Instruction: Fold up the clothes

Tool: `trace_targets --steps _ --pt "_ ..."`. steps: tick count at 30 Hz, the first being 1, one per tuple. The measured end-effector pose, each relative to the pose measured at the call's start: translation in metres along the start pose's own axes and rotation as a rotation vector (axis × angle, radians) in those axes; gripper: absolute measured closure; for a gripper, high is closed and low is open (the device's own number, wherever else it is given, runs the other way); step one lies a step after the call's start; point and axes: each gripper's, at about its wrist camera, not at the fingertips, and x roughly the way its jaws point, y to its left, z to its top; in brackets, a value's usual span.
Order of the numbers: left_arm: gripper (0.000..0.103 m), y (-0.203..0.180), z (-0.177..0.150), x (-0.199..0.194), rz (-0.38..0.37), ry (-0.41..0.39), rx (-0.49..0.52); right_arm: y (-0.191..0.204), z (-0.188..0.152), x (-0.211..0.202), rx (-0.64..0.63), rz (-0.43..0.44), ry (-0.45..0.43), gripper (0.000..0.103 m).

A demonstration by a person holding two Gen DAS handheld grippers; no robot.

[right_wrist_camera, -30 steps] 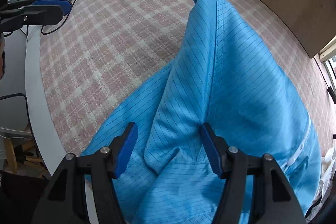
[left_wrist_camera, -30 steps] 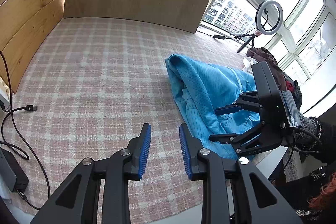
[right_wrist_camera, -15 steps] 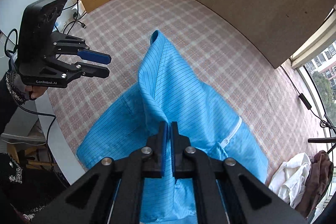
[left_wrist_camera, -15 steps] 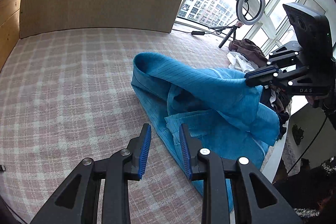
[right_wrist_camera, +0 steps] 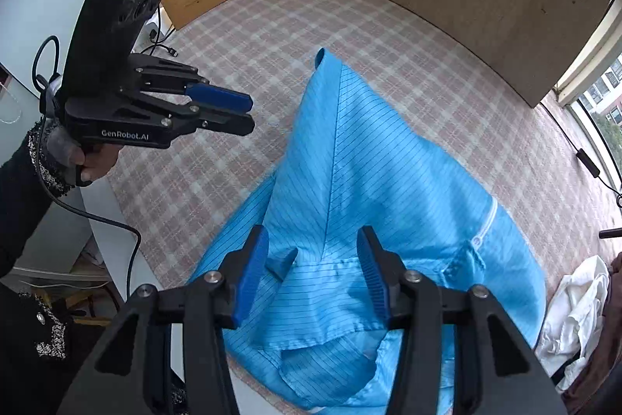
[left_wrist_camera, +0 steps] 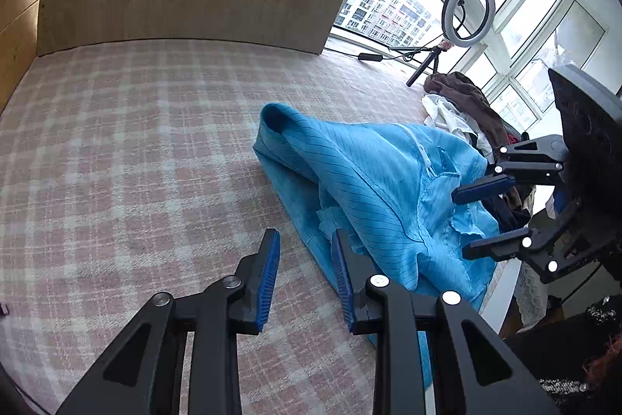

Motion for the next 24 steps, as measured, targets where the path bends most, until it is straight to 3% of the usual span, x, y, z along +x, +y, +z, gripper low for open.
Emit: trace_targets --steps 3,6,10,13,15,18,20,24 --pt "0.078 0.007 -0.013 -0.016 0.015 0.003 -0.016 0.021 -0.02 0.037 -0.046 0.003 0.109 0.056" --pt "0.078 0.005 -0.018 -0.021 0.017 0.018 -0.002 0.022 -0.031 0.055 -0.085 -0.084 0.178 0.056" --pt "0.078 -0.009 -0.016 -0.022 -0.003 0.032 0.042 0.01 -0.037 0.033 -0.053 -0.134 0.188 0.056" --pt "0.078 -0.022 -0.013 -0.019 -0.058 0.059 0.063 0.008 -0.058 0.009 0.0 -0.059 0.159 0.053" --pt "0.078 -0.039 -0.013 -0.009 -0.119 0.106 0.072 0.0 -0.073 -0.005 0.07 -0.012 0.125 0.053" --pt "0.076 -0.068 -0.012 0.019 -0.254 0.221 0.027 -0.043 -0.096 -0.032 0.321 0.061 0.028 0.053" --pt "0.07 -0.09 -0.014 0.042 -0.316 0.303 -0.018 -0.077 -0.113 -0.043 0.482 0.051 -0.027 0.053" --pt "0.066 -0.125 -0.014 0.086 -0.331 0.428 -0.06 -0.126 -0.141 -0.041 0.675 0.03 -0.079 0.053"
